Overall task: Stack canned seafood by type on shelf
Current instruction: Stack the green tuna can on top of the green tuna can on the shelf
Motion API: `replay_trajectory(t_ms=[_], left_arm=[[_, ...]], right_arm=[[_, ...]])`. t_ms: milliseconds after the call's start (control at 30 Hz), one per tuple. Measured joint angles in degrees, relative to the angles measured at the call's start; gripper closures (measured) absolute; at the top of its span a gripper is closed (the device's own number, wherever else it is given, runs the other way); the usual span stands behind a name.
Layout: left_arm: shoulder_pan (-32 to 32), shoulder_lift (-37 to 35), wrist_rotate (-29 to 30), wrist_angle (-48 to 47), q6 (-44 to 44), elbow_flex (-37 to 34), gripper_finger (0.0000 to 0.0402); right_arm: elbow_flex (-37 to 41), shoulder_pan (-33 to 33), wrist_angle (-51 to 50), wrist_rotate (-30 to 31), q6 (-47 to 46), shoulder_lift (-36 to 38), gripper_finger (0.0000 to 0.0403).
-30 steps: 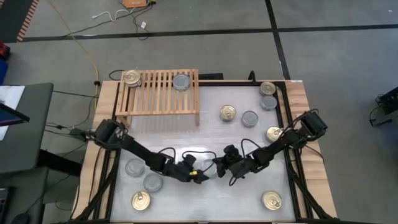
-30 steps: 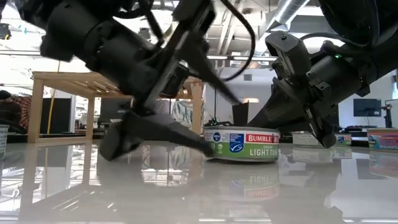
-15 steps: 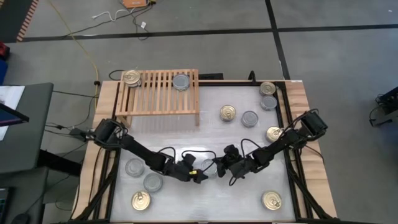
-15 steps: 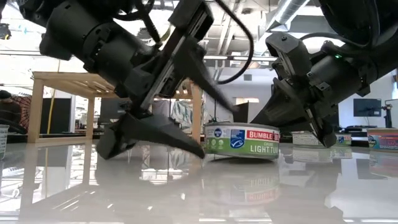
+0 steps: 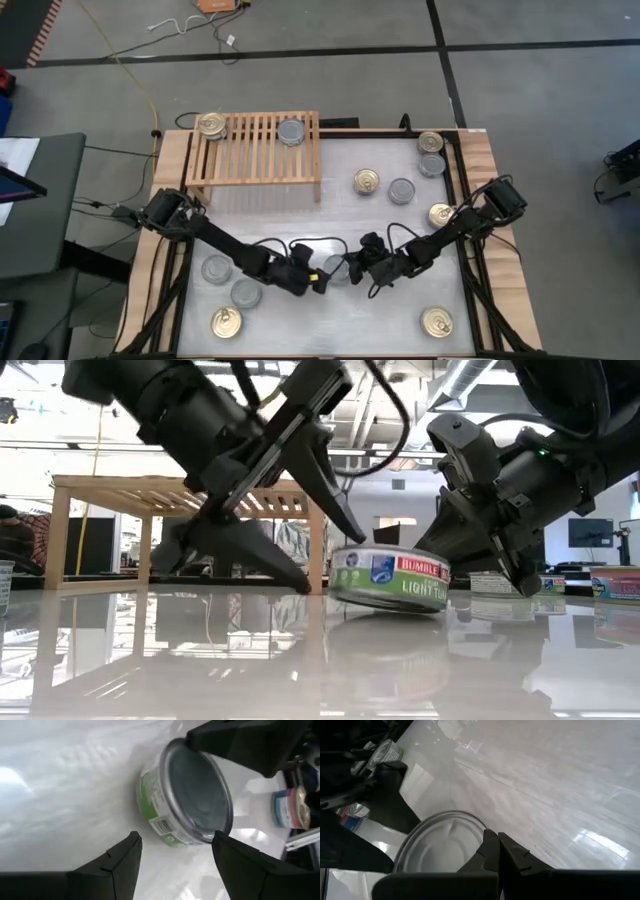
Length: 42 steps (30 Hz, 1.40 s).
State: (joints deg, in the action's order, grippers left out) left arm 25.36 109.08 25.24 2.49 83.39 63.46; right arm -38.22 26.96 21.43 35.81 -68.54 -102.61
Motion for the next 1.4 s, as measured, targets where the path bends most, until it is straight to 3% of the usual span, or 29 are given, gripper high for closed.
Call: replay_trajectory(t_ms=[167, 600, 900, 1400], left_arm=[[0.03, -0.11, -0.21, -6.32, 2.51, 2.27, 0.0171], [0.14, 4.52, -2.84, 3.07, 5.15, 1.95, 0.0171], [-0.49, 4.31, 0.77, 2.21, 3.74, 1.93, 0.0171], [-0.6, 4.2, -1.12, 2.55, 2.48, 2.81, 0.0171]], right_arm=[[-0.04, 0.0, -0.02, -0.06, -0.42, -0.02, 0.0382], [-0.02, 0.21, 0.03, -0.06, -0.43, 0.0, 0.0383], [-0.02, 0.66, 0.02, 0.12, -0.47, -0.02, 0.0383], [-0.02, 0.74, -0.94, -0.09, -0.88, -0.02, 0.0384]])
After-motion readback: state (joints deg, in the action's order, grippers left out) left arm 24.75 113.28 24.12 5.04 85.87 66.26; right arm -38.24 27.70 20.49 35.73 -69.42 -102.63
